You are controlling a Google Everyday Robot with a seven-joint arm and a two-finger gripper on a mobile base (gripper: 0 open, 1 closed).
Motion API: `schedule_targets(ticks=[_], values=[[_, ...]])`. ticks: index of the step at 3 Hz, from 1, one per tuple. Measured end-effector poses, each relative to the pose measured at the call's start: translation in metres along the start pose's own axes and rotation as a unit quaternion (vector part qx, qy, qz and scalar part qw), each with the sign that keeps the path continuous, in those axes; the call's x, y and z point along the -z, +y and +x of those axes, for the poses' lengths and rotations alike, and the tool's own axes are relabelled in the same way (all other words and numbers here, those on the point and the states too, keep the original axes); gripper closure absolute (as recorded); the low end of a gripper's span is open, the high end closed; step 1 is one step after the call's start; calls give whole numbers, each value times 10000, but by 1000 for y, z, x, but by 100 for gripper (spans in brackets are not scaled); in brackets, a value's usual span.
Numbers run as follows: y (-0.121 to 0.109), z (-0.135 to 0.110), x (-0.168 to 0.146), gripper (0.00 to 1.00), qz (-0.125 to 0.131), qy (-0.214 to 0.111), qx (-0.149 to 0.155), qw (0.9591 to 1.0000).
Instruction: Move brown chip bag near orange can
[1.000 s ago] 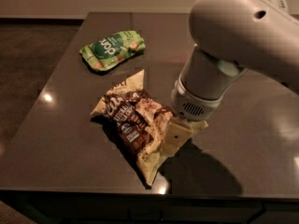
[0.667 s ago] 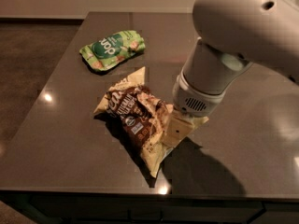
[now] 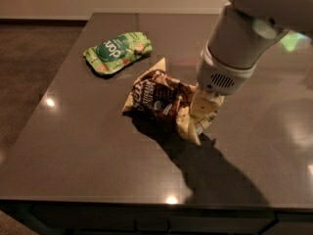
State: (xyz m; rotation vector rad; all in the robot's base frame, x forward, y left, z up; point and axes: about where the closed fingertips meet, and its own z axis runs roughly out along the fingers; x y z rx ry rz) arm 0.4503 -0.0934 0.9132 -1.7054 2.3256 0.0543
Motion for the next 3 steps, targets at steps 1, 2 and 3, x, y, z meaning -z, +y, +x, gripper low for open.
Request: schedule_targets(ticks=[1, 2, 3], values=[[-32, 8, 15, 100, 156, 127, 167, 9997], [-62, 20, 19, 100, 215, 217, 323, 9990], [-87, 33, 19, 100, 247, 281, 348, 9987]])
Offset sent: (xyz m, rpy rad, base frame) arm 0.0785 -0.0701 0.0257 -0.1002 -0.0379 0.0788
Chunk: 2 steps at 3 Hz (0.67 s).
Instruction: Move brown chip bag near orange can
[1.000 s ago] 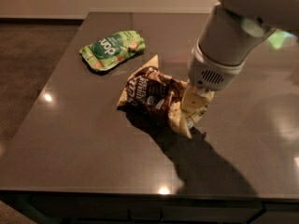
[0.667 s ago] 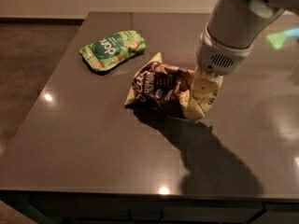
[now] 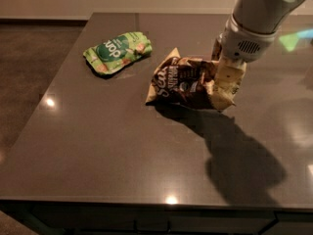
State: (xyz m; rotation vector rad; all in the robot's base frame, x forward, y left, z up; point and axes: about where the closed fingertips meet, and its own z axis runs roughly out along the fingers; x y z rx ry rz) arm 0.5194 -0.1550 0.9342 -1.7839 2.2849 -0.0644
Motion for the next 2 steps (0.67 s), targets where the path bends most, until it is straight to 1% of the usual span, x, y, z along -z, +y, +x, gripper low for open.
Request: schedule_targets(ticks=[1, 2], values=[[-19, 19, -1, 100, 34, 50, -78, 10000], [-36, 48, 1, 100, 94, 165, -265, 9995]])
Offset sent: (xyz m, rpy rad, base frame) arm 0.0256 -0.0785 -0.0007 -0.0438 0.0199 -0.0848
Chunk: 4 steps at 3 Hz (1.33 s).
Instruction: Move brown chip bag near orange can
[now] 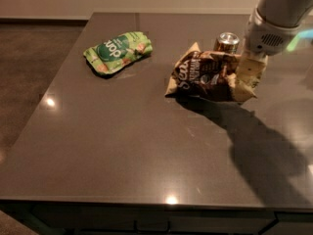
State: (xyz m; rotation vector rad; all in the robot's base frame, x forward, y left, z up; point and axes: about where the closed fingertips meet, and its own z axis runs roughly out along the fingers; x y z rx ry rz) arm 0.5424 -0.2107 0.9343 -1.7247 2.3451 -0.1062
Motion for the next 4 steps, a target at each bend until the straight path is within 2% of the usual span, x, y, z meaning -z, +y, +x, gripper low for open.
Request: schedule_targets(ticks=[1, 2, 3, 4], values=[[-9, 19, 1, 100, 40, 67, -142, 9999], [-15, 40, -2, 84, 19, 198, -284, 9994], [-20, 52, -11, 44, 0, 280, -358, 9990], [-21, 50, -12, 22, 35, 255, -349, 9991]])
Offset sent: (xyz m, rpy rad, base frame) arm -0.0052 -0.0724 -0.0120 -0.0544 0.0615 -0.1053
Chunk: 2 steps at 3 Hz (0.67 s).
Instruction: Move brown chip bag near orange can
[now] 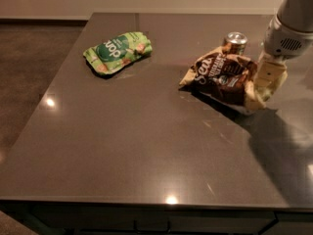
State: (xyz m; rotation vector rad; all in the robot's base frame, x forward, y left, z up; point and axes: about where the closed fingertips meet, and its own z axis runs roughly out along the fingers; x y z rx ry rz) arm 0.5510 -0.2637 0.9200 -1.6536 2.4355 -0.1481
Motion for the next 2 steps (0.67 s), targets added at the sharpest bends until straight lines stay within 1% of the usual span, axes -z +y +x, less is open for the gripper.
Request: schedule_targets(ticks=[1, 2], values=[[-3, -2, -1, 0, 49, -33, 7, 10000], [-3, -3, -1, 0, 50, -33, 7, 10000]])
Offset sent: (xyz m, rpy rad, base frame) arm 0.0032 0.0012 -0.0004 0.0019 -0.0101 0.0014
